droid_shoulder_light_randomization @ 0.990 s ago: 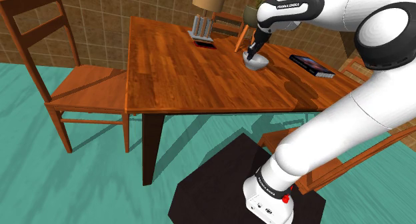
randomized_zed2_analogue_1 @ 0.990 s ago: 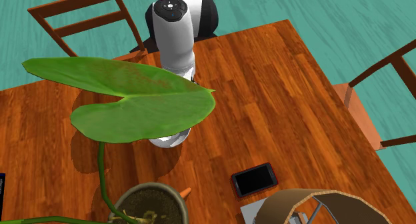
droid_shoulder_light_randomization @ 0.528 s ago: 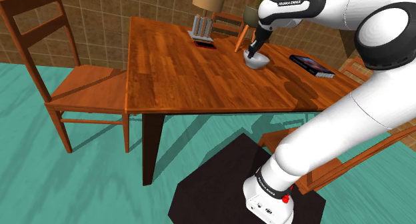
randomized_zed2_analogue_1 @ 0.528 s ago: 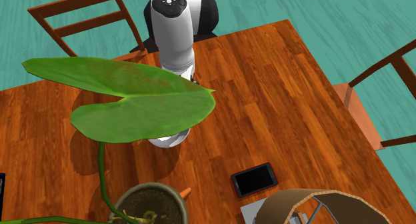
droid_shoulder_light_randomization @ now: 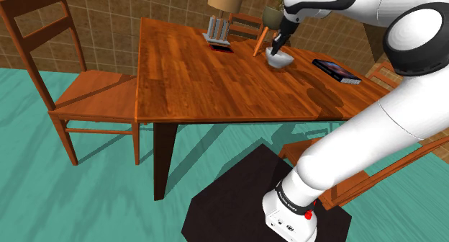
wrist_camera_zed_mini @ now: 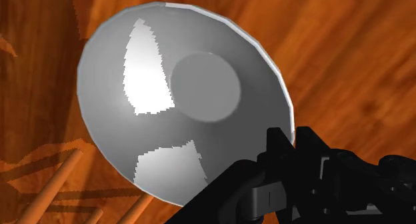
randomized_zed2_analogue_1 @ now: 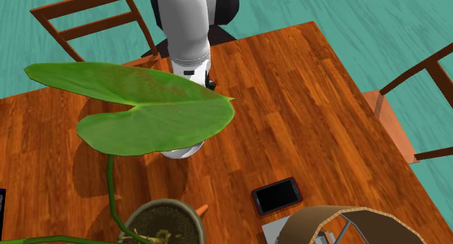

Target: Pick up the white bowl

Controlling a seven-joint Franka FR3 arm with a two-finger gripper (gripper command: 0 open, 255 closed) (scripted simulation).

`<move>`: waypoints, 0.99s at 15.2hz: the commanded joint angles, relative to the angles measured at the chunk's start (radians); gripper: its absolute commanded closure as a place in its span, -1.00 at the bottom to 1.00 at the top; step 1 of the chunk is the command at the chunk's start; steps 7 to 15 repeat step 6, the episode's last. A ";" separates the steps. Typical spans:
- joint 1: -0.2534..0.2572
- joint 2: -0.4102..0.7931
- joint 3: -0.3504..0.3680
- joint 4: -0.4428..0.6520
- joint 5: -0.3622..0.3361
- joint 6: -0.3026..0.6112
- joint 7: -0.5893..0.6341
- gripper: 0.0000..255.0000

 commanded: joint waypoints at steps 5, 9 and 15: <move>0.003 0.004 0.004 0.074 0.006 -0.070 -0.007 1.00; 0.003 0.004 0.004 0.074 0.006 -0.070 -0.007 1.00; 0.003 0.004 0.004 0.074 0.006 -0.070 -0.007 1.00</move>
